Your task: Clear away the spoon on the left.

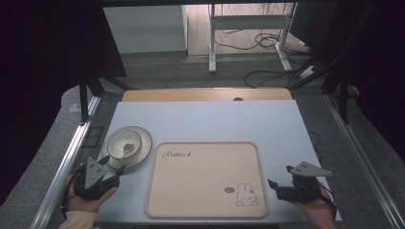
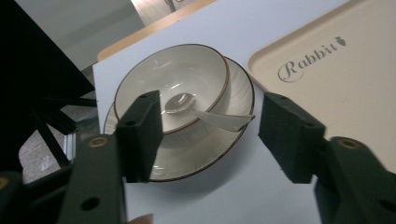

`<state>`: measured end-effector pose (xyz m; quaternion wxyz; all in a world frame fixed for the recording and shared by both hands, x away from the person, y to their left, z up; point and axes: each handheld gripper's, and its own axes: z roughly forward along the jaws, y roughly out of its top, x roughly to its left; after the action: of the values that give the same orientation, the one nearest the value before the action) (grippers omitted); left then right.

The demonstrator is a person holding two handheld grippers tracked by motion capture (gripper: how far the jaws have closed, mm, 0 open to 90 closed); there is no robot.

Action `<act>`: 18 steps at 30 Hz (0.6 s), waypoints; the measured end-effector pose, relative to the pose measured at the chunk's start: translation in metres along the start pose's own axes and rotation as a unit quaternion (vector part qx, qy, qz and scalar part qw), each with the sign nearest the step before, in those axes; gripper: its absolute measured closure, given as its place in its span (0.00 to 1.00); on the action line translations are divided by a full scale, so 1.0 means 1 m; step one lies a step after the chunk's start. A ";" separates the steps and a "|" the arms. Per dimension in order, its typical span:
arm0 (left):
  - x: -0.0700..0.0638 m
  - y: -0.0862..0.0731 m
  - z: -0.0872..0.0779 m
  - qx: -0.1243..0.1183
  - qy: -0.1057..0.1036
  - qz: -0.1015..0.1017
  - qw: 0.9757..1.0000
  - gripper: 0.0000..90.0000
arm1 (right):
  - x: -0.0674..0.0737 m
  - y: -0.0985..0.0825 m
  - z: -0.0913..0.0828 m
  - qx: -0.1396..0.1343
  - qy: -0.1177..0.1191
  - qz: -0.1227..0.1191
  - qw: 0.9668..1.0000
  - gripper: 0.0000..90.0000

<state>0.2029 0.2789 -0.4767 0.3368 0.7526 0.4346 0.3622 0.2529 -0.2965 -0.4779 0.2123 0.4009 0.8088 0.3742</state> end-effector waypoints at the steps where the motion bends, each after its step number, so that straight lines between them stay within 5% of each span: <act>1: 0.000 0.000 0.000 0.000 0.000 0.000 1.000 0.52 | 0.000 0.000 0.000 0.000 0.000 0.000 1.000 0.18; 10: -0.002 0.000 0.002 0.008 0.001 0.011 1.000 0.77 | 0.001 0.000 0.001 0.007 -0.001 0.001 1.000 0.18; 18: -0.003 0.000 0.002 0.008 0.004 0.017 1.000 0.90 | 0.001 0.000 0.001 0.007 -0.003 -0.001 1.000 0.18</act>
<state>0.2038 0.2761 -0.4788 0.3230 0.7607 0.4261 0.3679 0.2525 -0.2954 -0.4786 0.2128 0.4030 0.8108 0.3673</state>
